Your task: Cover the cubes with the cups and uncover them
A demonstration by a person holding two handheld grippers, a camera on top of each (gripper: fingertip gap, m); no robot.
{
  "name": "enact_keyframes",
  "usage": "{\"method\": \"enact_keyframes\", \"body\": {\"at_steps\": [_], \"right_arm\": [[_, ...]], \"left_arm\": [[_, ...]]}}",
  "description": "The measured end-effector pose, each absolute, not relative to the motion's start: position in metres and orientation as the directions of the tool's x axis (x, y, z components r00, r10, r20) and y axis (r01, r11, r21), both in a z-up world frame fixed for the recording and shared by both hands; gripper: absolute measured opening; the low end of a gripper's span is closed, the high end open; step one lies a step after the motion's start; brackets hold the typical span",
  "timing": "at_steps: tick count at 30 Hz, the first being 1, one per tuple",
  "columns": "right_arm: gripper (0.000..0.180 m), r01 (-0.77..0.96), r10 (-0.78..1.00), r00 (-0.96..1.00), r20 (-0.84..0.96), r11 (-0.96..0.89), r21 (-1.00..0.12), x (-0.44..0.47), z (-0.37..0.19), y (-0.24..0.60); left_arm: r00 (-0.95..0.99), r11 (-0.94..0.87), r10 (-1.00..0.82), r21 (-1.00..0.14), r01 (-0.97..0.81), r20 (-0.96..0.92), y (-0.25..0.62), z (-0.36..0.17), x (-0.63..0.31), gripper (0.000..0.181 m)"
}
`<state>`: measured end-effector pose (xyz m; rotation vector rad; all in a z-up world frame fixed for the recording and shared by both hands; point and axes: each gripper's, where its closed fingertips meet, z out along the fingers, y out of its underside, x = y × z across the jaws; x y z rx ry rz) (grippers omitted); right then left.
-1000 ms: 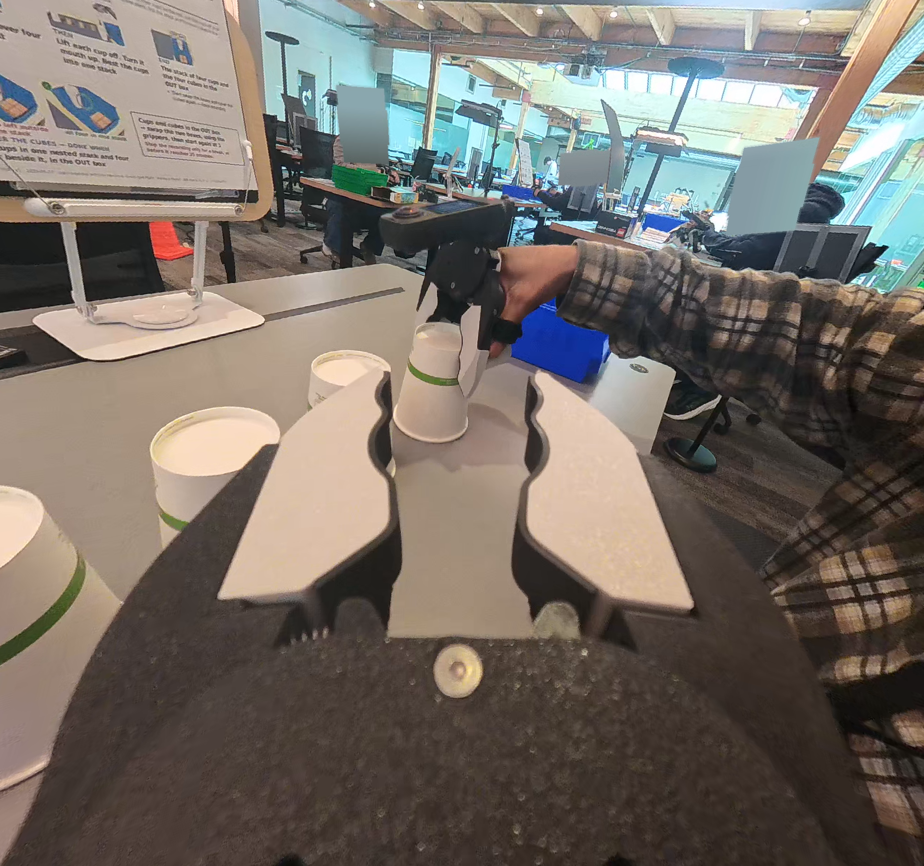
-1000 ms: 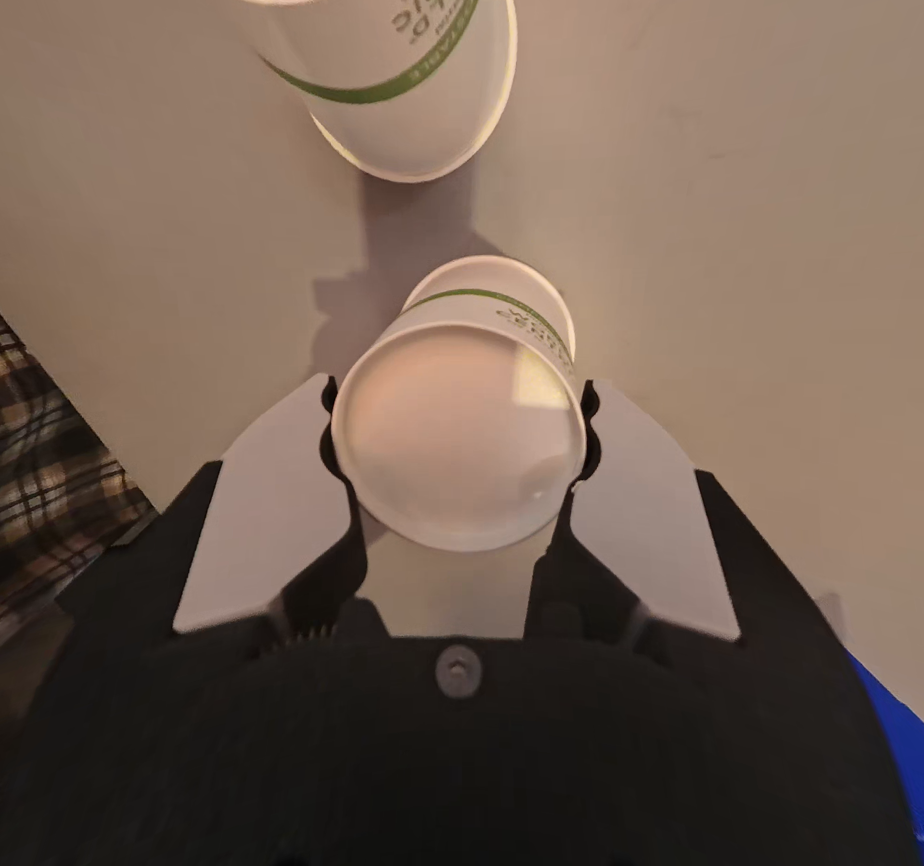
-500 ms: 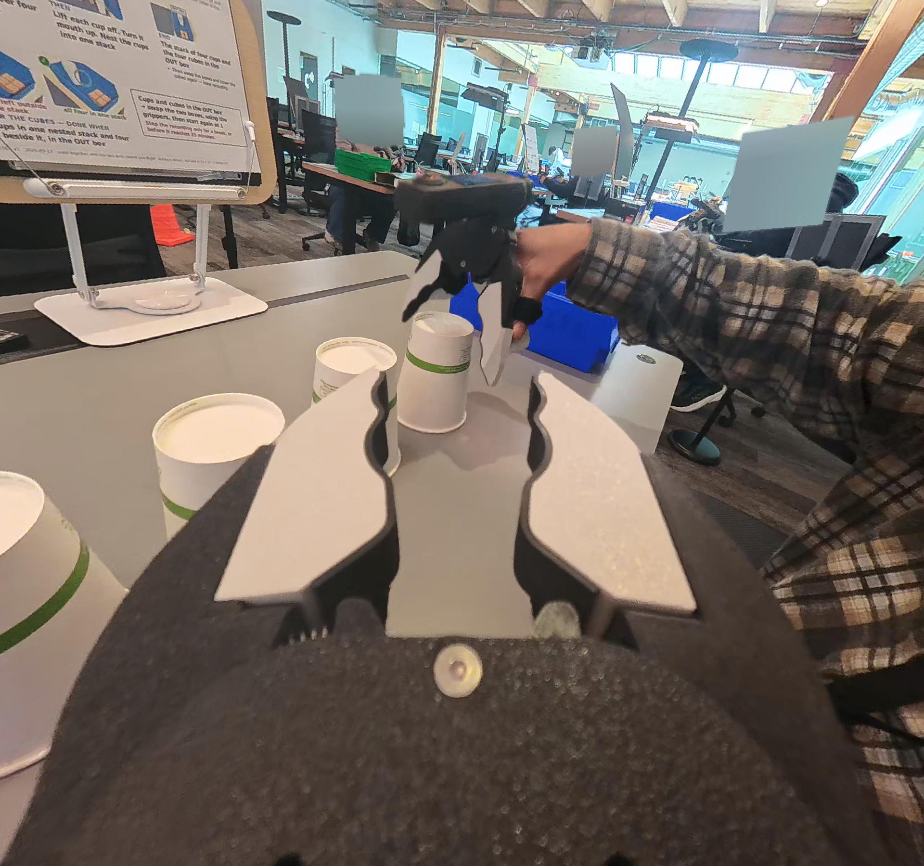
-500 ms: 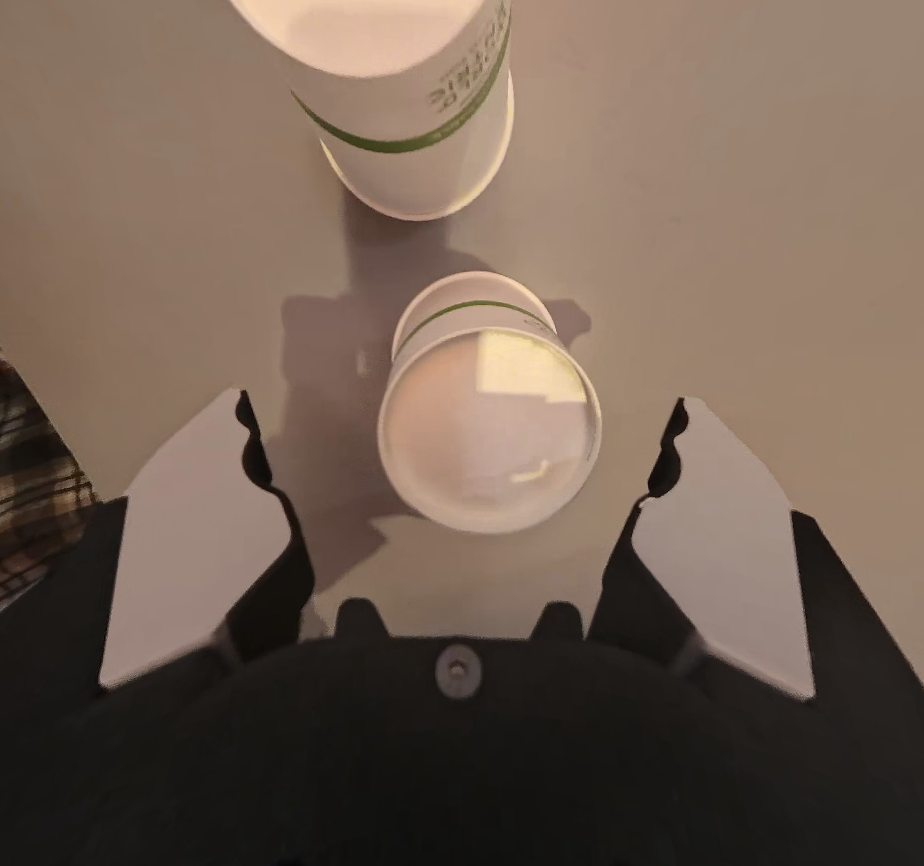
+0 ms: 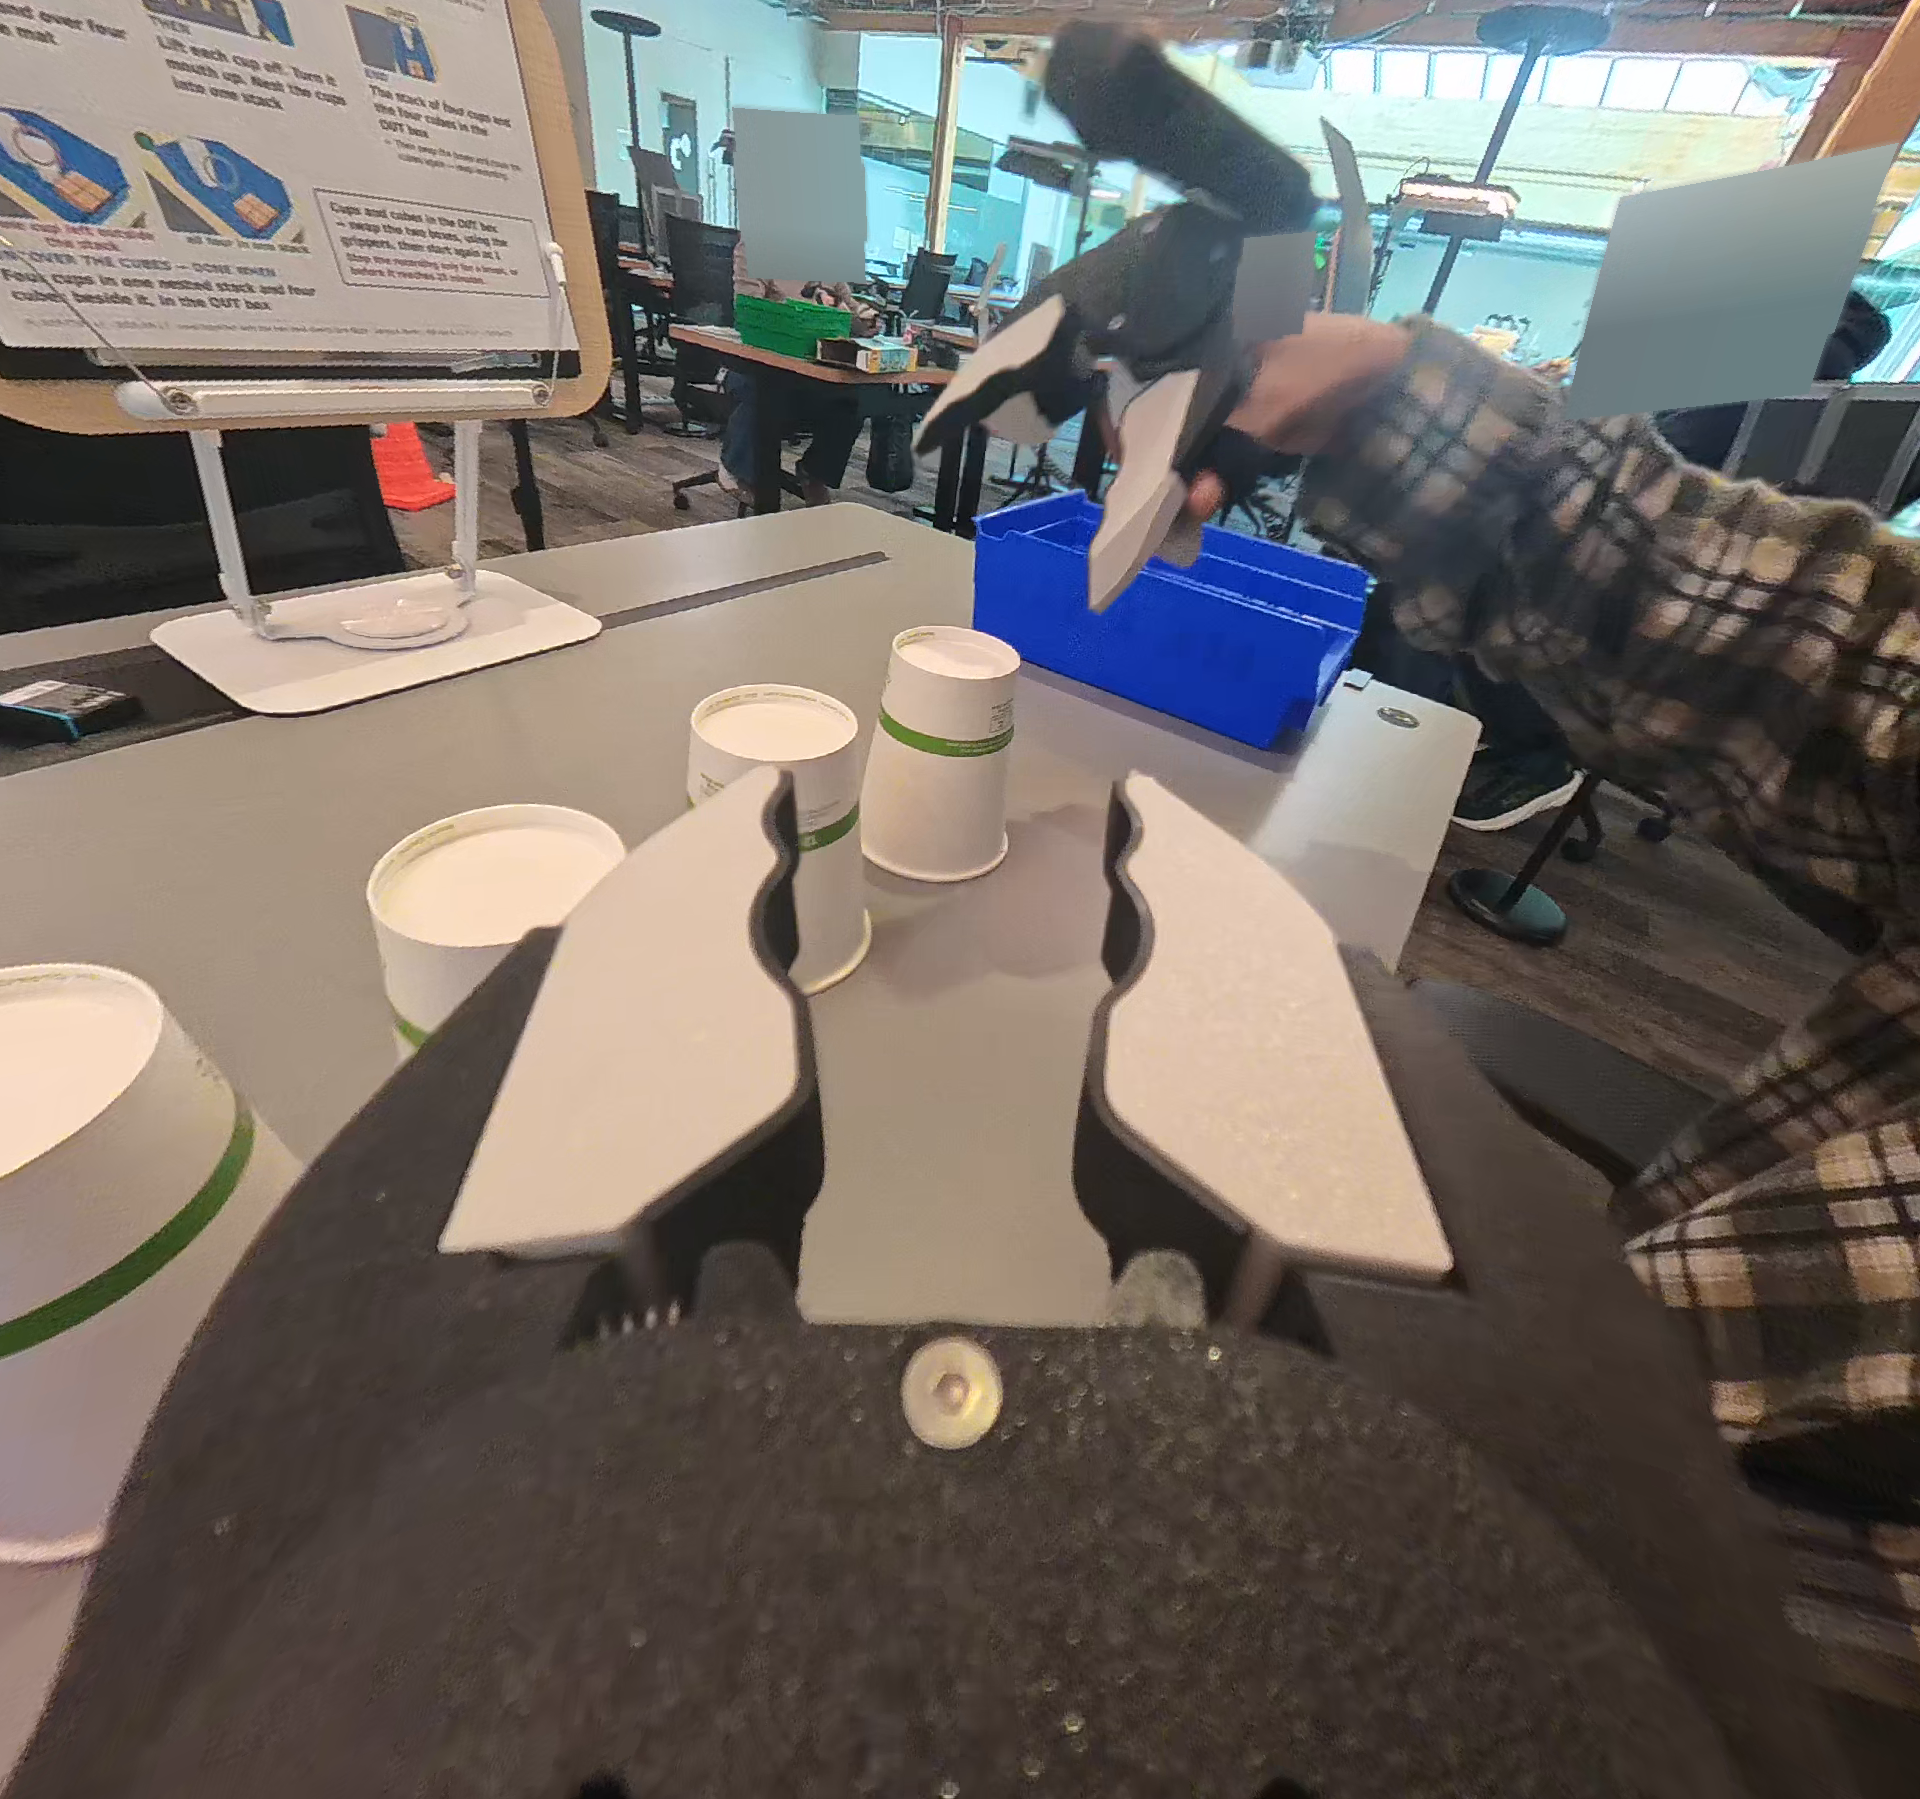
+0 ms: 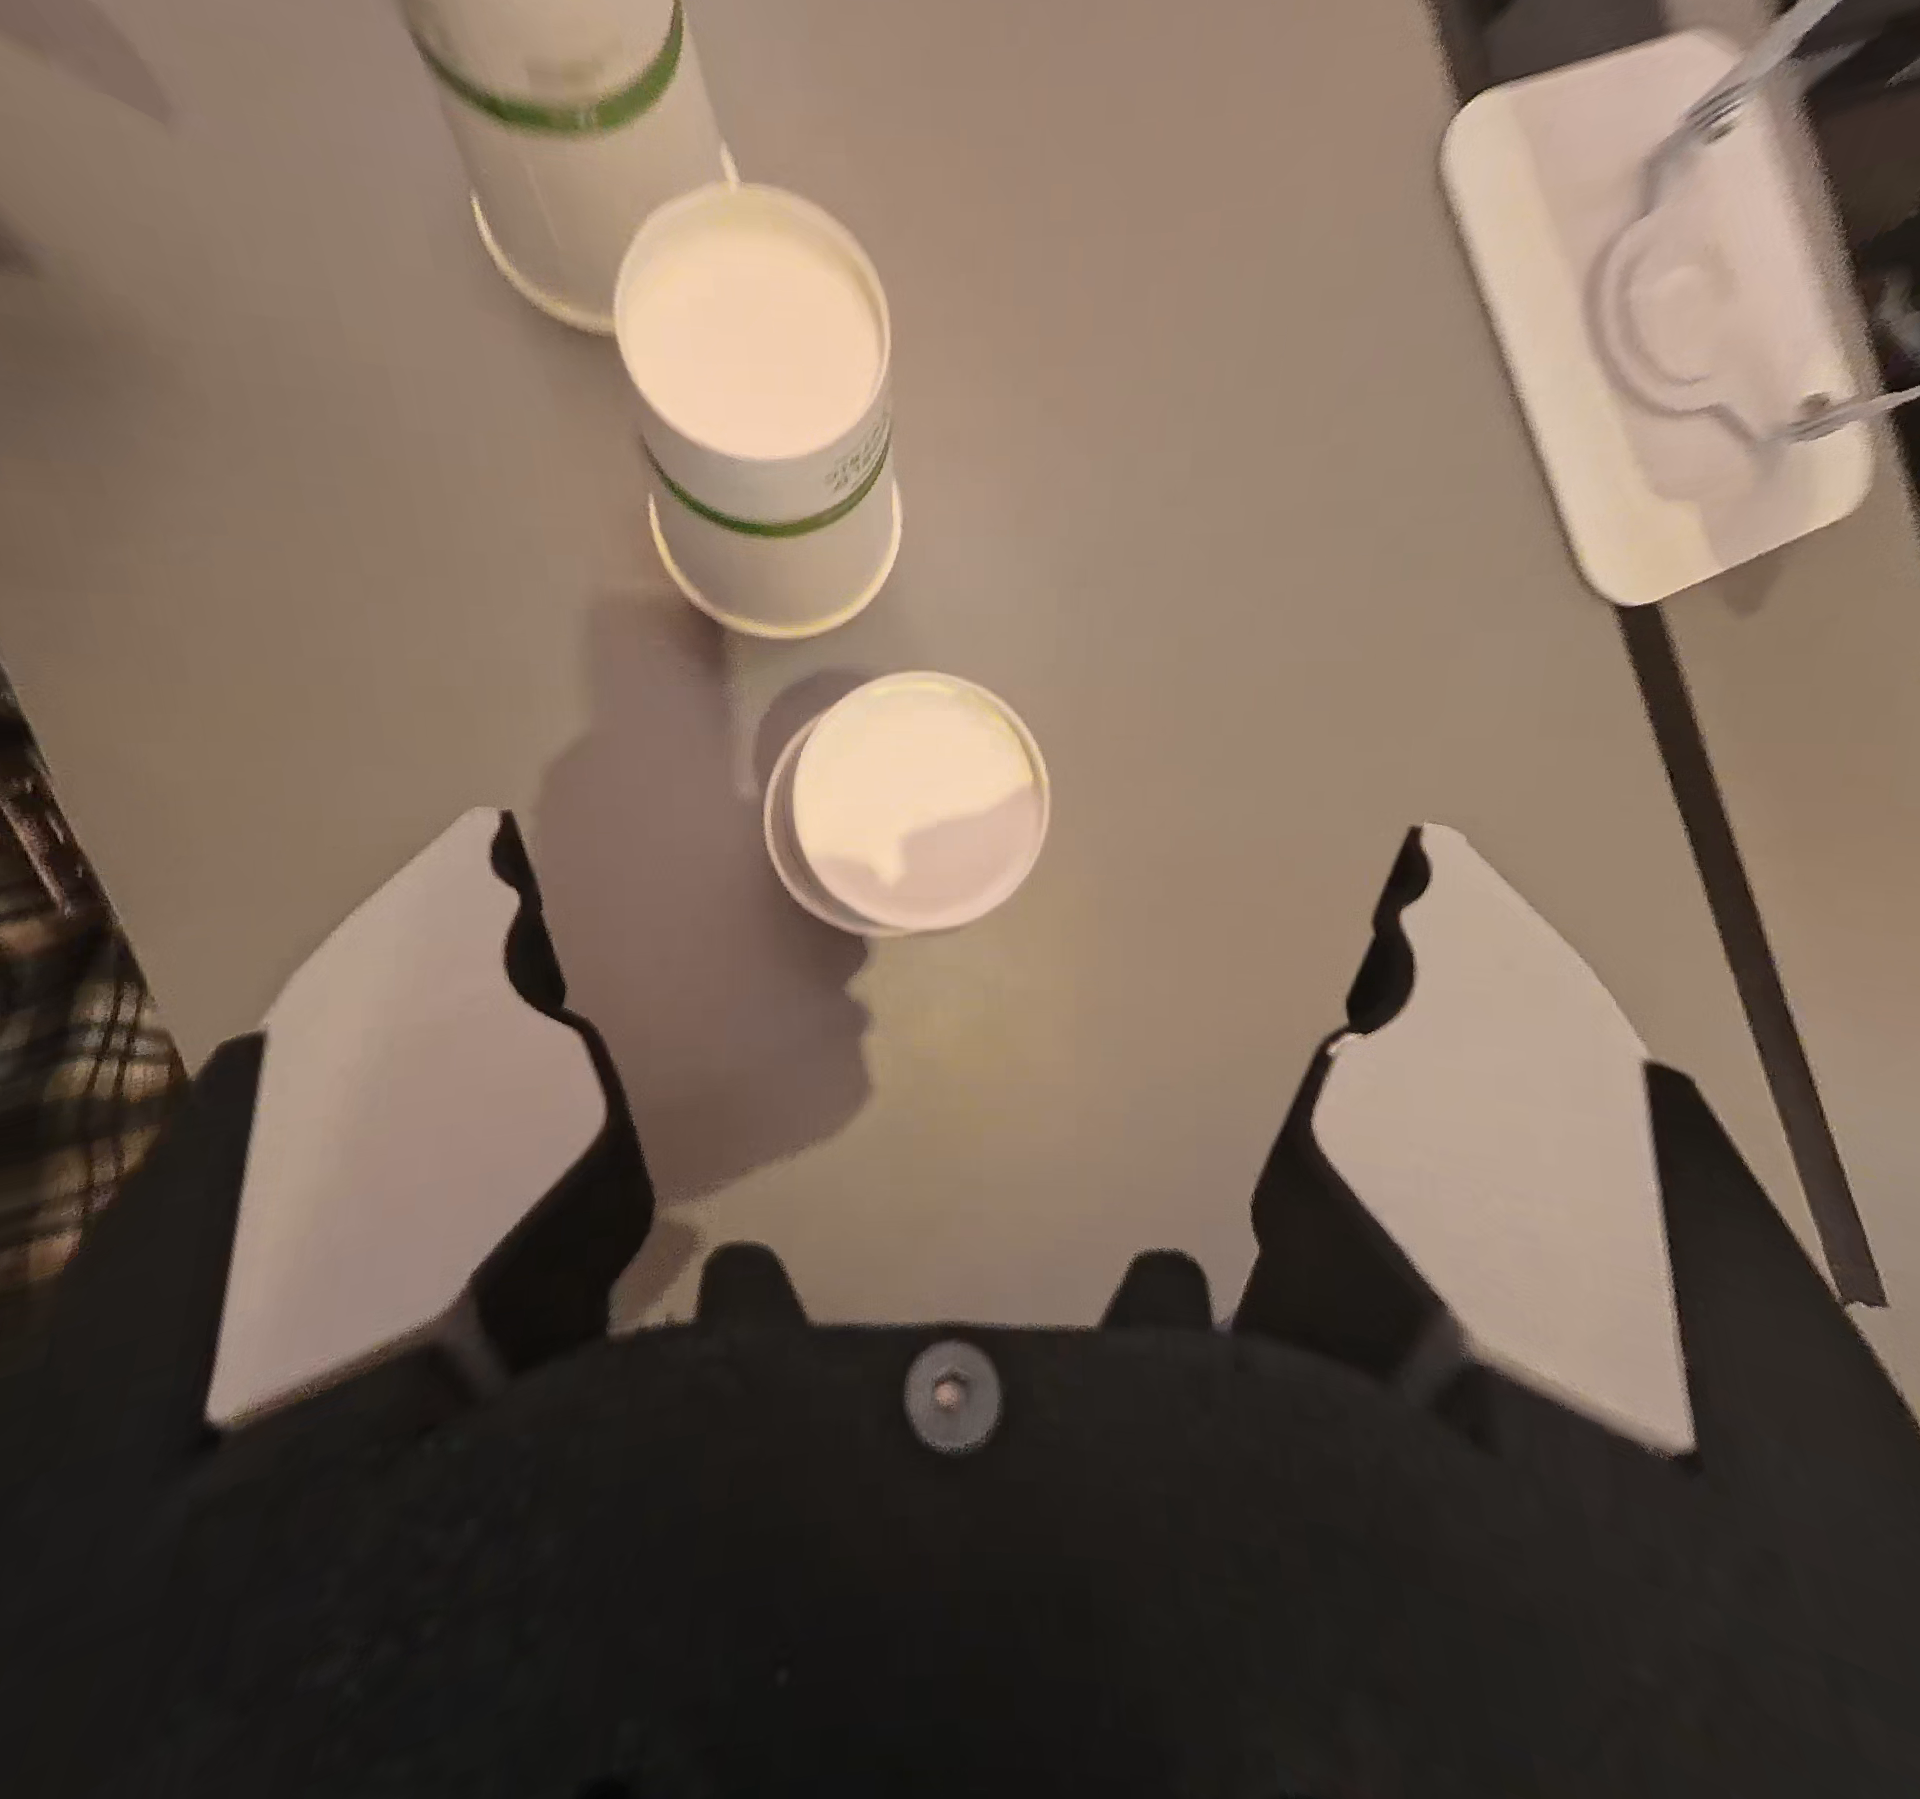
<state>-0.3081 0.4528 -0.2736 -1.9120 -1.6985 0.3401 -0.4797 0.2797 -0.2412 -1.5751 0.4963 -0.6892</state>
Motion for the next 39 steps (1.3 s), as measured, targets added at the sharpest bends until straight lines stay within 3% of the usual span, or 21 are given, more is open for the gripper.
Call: {"method": "enact_keyframes", "body": {"at_steps": [7,15,24,39], "right_arm": [[0.146,0.419,0.858,0.482,0.179,-0.047,-0.907,-0.288,-0.211,0.439],[0.145,0.075,0.649,0.76,0.029,-0.043,-0.996,-0.235,-0.226,0.402],[0.136,0.062,0.503,0.864,0.026,-0.055,-0.997,-0.198,-0.271,0.382],[0.135,0.113,0.536,0.844,0.037,-0.111,-0.987,-0.201,-0.286,0.388]], "left_arm": [[0.816,-0.057,-0.573,-0.997,0.045,0.07,0.288,-0.238,-0.498,0.063],[0.905,-0.052,-0.424,-0.999,0.016,0.037,0.3,-0.243,-0.528,0.076],[0.943,-0.101,-0.329,-0.995,0.017,0.05,0.307,-0.267,-0.554,0.08],[0.931,-0.078,-0.361,-0.997,0.022,0.048,0.303,-0.261,-0.548,0.08]]}}
